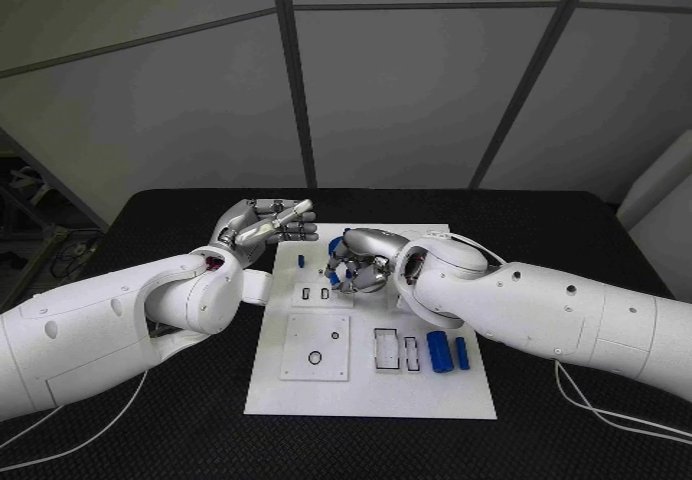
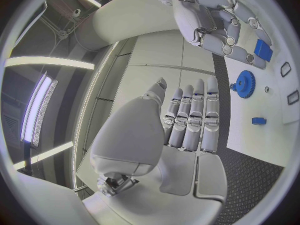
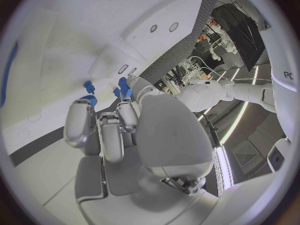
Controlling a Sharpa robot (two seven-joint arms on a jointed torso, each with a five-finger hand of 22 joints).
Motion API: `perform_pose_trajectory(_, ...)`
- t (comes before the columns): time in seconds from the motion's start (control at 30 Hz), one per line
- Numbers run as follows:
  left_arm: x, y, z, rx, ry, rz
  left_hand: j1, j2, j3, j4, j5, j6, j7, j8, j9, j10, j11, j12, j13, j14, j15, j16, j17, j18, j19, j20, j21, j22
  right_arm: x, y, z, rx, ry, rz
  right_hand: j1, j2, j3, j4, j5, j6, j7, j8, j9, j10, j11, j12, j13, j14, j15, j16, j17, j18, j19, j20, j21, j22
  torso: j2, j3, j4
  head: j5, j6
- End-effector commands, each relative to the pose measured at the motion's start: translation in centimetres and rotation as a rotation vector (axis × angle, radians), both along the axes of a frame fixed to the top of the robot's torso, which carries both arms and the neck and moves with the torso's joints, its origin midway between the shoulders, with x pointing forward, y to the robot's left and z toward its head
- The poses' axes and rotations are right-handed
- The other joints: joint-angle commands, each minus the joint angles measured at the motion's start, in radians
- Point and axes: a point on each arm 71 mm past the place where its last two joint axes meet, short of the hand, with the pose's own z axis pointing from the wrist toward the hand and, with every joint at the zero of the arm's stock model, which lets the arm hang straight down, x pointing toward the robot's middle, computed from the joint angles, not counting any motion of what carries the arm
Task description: Assemble the parts on the task board
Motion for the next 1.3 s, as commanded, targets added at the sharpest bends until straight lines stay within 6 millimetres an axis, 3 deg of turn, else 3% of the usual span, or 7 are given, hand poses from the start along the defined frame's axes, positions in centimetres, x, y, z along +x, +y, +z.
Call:
perform_pose_trajectory(0.03,0.0,-0.2,0.1,-0.001,-0.005,-0.015,-0.006,0.004,0.002,-0.004,-0.005,0.001,0.004,-0.004,-0.001,0.0,0.007,-0.005,0.0,-0.006,0.002,-0.007,0.001,-0.003,0.003,0.0,0.0,-0.001,0.0,0.1,-0.2,-0.033,-0.005,-0.001,-0.002,0.01,0.006,-0.001,-0.005,0.005,0.005,0.004,0.019,-0.009,0.002,-0.004,-0.002,0.098,-0.003,0.001,0.222,-0.019,-0.002,-0.002,0.0,-0.002,-0.001,0.0001,0.0,0.002,-0.002)
perform_pose_trajectory(1.3,0.1,-0.3,0.1,-0.001,-0.005,-0.017,-0.007,0.004,0.001,-0.004,-0.005,0.001,0.004,-0.004,-0.001,0.0,0.007,-0.005,0.0,-0.007,0.002,-0.007,0.001,-0.003,0.002,0.001,-0.001,-0.001,-0.1,0.6,-1.9,-0.092,0.043,0.009,-0.021,-0.002,0.009,-0.003,-0.017,-0.013,0.012,-0.002,0.018,-0.025,0.008,-0.021,-0.018,0.097,0.003,0.0,0.219,-0.018,-0.007,0.002,-0.004,-0.007,-0.001,-0.0005,-0.0009,0.006,-0.015)
